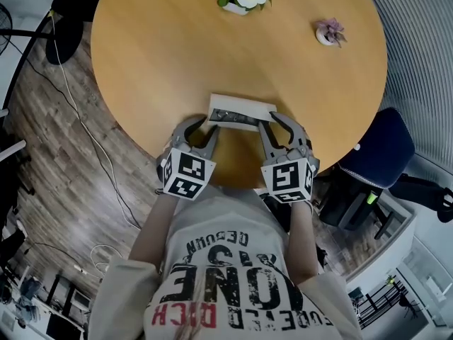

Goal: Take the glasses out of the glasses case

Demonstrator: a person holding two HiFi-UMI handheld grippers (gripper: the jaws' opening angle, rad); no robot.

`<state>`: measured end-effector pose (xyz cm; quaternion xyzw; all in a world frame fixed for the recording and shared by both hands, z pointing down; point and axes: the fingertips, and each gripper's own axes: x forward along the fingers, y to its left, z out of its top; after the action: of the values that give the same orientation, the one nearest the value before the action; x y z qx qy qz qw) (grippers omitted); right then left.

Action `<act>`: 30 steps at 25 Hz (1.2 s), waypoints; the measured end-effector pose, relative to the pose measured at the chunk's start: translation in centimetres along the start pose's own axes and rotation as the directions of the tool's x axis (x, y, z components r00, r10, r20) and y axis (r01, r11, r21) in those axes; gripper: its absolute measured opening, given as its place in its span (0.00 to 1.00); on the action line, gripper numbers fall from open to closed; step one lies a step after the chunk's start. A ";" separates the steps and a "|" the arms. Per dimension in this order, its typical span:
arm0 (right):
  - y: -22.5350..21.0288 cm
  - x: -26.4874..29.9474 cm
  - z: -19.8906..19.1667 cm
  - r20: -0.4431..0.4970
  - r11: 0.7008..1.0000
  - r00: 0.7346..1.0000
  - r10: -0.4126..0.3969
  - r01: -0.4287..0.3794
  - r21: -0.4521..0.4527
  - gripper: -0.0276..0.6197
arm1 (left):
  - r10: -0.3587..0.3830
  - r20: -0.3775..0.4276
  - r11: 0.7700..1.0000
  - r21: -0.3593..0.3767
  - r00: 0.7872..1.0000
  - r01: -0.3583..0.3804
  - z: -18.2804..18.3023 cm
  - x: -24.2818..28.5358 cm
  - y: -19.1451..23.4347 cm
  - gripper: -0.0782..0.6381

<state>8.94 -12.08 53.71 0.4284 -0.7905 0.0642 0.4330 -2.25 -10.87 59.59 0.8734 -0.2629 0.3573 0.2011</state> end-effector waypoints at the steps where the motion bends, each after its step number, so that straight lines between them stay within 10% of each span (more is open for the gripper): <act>1: -0.3 0.1 0.1 0.007 1.000 1.000 -0.002 0.002 0.012 0.21 | -0.001 0.001 1.000 -0.004 1.000 0.001 0.0 0.0 0.0 0.29; 30: -4.6 4.4 1.2 0.047 0.999 0.998 -0.047 0.048 -0.013 0.21 | 0.010 -0.008 1.000 -0.016 1.000 -0.011 -0.3 0.0 -0.2 0.28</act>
<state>10.44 -18.23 54.95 0.4453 -0.7904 0.0385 0.4190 -2.23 -10.58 59.75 0.8690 -0.2696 0.3595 0.2073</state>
